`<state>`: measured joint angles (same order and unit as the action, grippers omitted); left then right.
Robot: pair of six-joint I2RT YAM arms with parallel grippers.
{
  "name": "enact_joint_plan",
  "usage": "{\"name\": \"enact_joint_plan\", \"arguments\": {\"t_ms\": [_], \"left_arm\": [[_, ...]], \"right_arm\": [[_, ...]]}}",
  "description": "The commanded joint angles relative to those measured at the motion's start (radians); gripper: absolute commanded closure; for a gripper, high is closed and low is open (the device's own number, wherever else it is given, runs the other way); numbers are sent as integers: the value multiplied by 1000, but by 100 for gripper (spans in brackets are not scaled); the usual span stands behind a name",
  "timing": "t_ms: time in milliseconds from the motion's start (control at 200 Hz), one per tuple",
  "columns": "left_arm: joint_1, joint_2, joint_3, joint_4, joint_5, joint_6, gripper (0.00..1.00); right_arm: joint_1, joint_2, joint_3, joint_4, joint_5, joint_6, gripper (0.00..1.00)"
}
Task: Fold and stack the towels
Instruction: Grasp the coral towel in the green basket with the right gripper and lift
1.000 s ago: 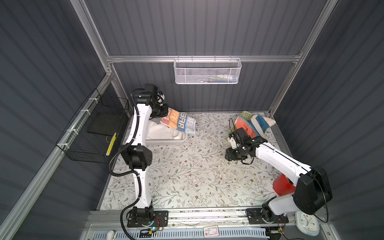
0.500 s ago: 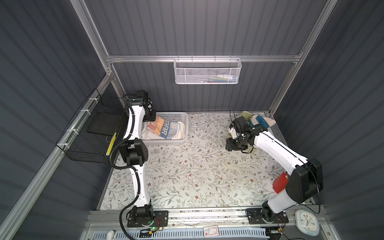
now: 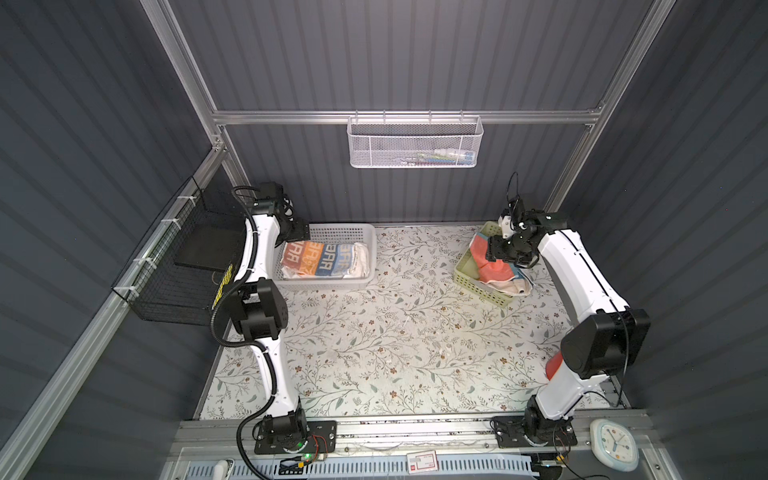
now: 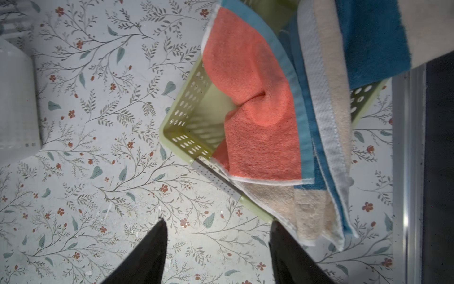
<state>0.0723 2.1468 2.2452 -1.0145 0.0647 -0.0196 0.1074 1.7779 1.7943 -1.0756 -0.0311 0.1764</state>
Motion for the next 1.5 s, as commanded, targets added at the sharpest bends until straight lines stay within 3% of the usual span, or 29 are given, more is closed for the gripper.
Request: {"name": "enact_joint_plan", "arguments": {"t_ms": [0, 185, 525, 615, 690, 785, 896, 1256, 1491], "left_arm": [[-37, -37, -47, 53, 132, 9, 17], [-146, -71, -106, 90, 160, 0, 18], [-310, -161, -322, 239, 281, -107, 20], [-343, -194, -398, 293, 298, -136, 20], [-362, -224, -456, 324, 300, -145, 20], [-371, -264, -519, 361, 295, -141, 20], [-373, -304, -554, 376, 273, -112, 21], [-409, -416, -602, 412, 326, -99, 28], [-483, -487, -695, 476, 340, -144, 29]], "right_arm": [[-19, 78, 60, -44, -23, -24, 32], [-21, 232, 155, -33, -64, -7, 30], [-23, 533, 321, -28, 5, -20, 33], [-23, 593, 382, -54, 16, -42, 42], [-23, 612, 430, -73, 10, -56, 62], [-19, 568, 449, -61, 9, -54, 88], [-16, 454, 423, -14, 13, -43, 99], [51, 95, 440, -18, -15, -34, 100], [97, 38, 610, -99, -48, -60, 100]]}}
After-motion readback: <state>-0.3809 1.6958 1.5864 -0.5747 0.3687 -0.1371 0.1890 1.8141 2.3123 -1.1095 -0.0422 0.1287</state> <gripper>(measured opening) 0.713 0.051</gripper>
